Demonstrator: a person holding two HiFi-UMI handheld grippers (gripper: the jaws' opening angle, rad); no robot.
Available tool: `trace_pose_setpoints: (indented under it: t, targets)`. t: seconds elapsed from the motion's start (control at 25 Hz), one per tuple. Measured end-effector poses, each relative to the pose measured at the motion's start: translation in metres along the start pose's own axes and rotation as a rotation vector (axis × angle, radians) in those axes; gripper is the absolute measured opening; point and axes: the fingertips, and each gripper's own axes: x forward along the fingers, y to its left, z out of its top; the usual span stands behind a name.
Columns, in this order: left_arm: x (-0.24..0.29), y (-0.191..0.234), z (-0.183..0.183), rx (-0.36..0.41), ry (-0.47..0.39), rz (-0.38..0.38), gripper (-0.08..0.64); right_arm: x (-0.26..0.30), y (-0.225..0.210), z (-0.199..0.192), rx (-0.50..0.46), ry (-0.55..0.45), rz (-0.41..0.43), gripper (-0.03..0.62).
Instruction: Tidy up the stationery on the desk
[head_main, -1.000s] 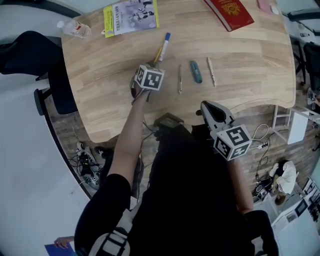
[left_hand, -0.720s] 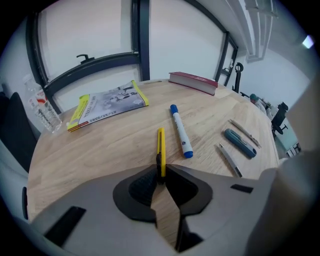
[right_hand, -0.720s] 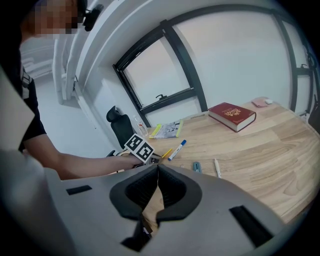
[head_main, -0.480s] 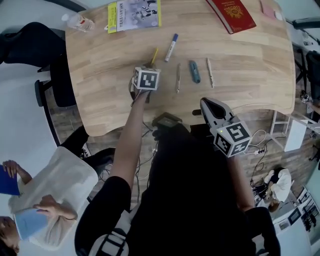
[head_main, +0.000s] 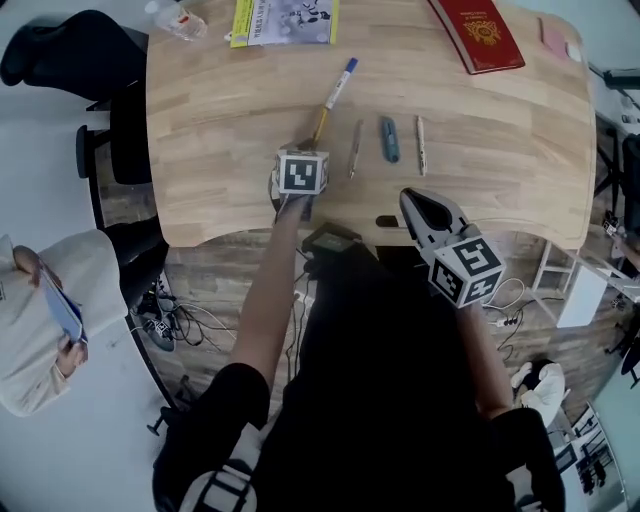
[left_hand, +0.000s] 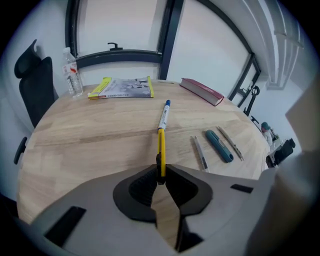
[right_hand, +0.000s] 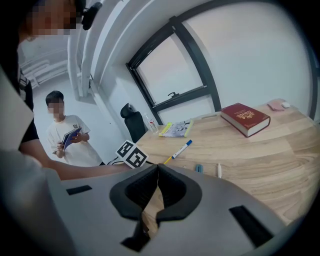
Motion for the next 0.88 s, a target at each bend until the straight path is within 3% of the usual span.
trace_pose_setpoints:
  t: [0.6,0.76,0.88]
  targets:
    - [-0.001,-0.016,-0.033,-0.155,0.005,0.025,0.077,-0.023,-0.014,-0.012,-0.042,0.034,0.031,0.021]
    - [-0.001,-0.02,-0.034,-0.125,0.002,0.022,0.086,-0.026,-0.015,-0.015,-0.04,0.038,0.031,0.021]
    - [-0.001,-0.026,-0.033,-0.097,0.008,0.002,0.144,-0.026,-0.014,-0.014,-0.038,0.033,0.033,0.021]
